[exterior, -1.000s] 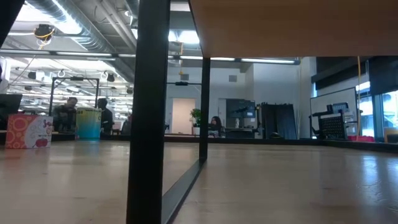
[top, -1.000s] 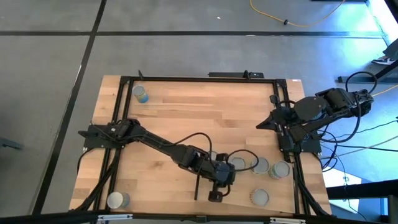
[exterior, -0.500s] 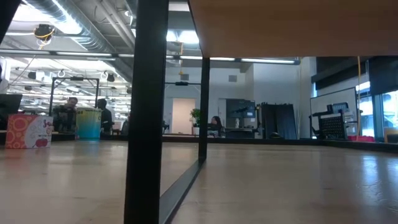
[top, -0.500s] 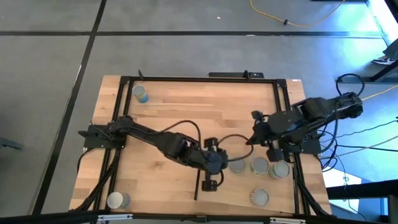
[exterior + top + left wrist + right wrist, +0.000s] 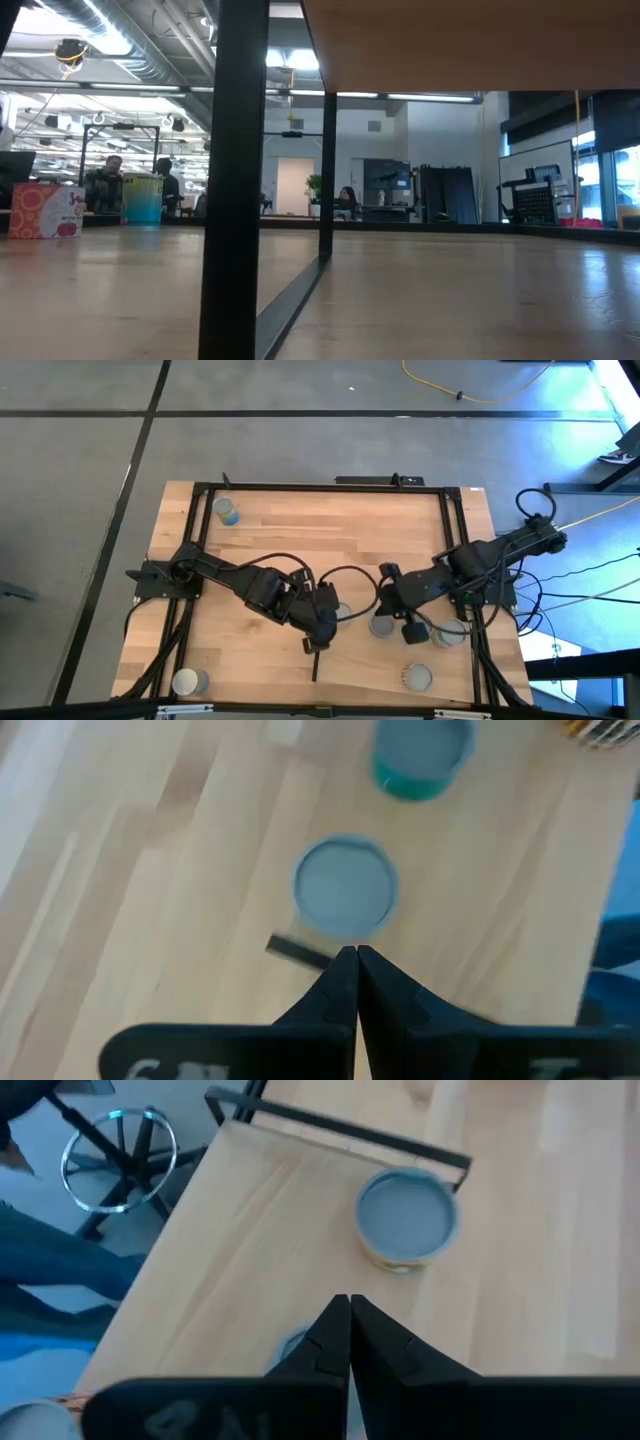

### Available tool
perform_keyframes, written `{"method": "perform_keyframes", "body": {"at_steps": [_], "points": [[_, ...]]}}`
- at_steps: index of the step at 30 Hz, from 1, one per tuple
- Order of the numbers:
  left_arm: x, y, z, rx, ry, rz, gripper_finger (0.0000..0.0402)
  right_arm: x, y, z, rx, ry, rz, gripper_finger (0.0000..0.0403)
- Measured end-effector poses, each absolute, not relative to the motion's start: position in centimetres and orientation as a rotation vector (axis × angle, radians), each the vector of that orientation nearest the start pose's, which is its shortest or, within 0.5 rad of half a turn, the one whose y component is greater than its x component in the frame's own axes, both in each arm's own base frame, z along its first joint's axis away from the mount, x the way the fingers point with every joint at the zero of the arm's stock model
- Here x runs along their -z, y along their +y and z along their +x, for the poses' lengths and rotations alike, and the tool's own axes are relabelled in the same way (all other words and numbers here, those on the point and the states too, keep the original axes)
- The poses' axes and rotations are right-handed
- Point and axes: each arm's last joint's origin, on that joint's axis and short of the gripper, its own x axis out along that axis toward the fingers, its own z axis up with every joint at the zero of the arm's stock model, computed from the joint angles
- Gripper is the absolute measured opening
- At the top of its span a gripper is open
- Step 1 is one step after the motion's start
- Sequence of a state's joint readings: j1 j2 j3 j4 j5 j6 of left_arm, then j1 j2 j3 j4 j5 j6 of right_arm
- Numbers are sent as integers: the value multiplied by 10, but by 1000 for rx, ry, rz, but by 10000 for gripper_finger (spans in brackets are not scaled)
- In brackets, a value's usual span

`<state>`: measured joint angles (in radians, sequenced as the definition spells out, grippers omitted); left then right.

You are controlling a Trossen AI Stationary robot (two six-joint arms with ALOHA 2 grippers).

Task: Pick and place cans onto a shelf
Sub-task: Put the yellow canned black beans on the shelf aligned with the other pink canned chicken soup

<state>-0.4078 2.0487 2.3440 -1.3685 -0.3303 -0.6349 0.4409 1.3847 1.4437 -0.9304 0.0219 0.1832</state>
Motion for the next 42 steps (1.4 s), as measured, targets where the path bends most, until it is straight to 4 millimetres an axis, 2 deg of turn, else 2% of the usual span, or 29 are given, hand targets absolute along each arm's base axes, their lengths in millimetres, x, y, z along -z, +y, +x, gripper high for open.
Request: {"method": "perform_keyframes", "body": {"at_steps": [6, 14, 20, 26, 33, 37, 42], "points": [[-382, -148, 374, -276, 983, -226, 0, -359, 130, 249, -341, 912, -31, 10], [-382, -151, 372, -317, 959, -256, 0, -395, 155, 232, -474, 800, -71, 10], [-382, -153, 372, -313, 959, -256, 0, -403, 179, 217, -521, 792, -13, 10], [-382, -156, 369, -290, 975, -217, 0, -385, 211, 218, -423, 809, -40, 10], [-382, -168, 364, -261, 977, -202, 0, -359, 250, 228, -390, 822, 12, 10], [-382, -178, 360, -242, 977, -199, 0, -342, 258, 231, -310, 867, -5, 10], [-382, -188, 355, -249, 964, -213, 0, -331, 260, 234, -250, 911, -16, 10]]}}
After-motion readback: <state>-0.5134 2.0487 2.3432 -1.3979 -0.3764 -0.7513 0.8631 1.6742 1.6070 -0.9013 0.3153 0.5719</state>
